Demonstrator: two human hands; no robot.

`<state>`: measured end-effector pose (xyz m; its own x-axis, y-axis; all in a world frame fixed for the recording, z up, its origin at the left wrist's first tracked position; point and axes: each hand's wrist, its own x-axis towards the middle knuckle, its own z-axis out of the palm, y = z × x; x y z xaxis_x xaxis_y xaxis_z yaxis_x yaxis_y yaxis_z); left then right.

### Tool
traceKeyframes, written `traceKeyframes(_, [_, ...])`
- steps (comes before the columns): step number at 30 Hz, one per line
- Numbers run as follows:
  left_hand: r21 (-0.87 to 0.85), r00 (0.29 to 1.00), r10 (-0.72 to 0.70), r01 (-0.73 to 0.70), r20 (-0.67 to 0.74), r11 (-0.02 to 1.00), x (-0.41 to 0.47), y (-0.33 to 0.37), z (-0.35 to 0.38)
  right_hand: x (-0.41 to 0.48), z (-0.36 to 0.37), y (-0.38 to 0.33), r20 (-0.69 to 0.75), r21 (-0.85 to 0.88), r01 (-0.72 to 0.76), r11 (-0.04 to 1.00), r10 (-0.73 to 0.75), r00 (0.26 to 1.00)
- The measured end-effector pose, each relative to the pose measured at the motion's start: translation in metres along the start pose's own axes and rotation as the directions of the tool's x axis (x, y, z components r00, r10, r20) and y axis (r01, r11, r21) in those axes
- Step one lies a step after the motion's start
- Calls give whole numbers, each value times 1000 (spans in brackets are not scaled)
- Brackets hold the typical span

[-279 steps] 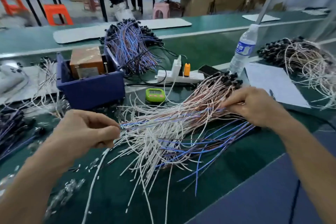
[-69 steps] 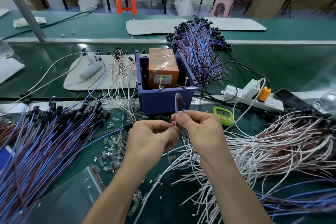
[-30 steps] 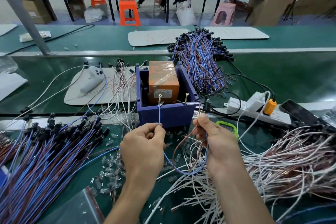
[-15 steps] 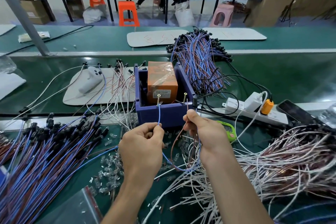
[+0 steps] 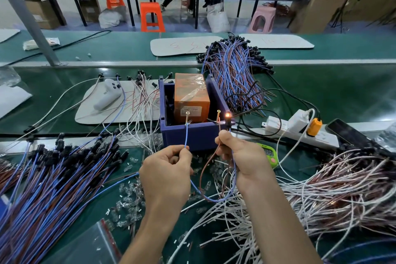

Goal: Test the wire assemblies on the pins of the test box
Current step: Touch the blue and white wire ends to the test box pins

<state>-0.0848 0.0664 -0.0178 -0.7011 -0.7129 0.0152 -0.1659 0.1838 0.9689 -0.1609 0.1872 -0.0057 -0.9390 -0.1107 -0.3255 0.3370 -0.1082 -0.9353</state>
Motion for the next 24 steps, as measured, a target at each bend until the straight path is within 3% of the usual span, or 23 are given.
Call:
traceKeyframes(6, [-43, 999, 43, -44, -13, 998, -8, -2, -2, -10, -10, 3, -86, 58, 67, 996, -62, 994])
traceKeyframes(9, [-80, 987, 50, -38, 151, 996, -14, -1, -2, -20, -17, 8, -79, 69, 117, 991, -111, 991])
traceKeyframes(14, [-50, 876, -1, 28, 482, 998, -24, 8, 10, -31, -31, 14, -61, 6, 198, 980, -198, 978])
traceKeyframes(20, [80, 800, -56, 10, 598, 997, -33, 12, 23, -42, -61, 20, -63, -10, 202, 979, -202, 977])
traceKeyframes(24, [18, 788, -87, 96, 609, 995, -44, 14, 32, -54, -88, 20, -30, 54, 188, 981, -186, 982])
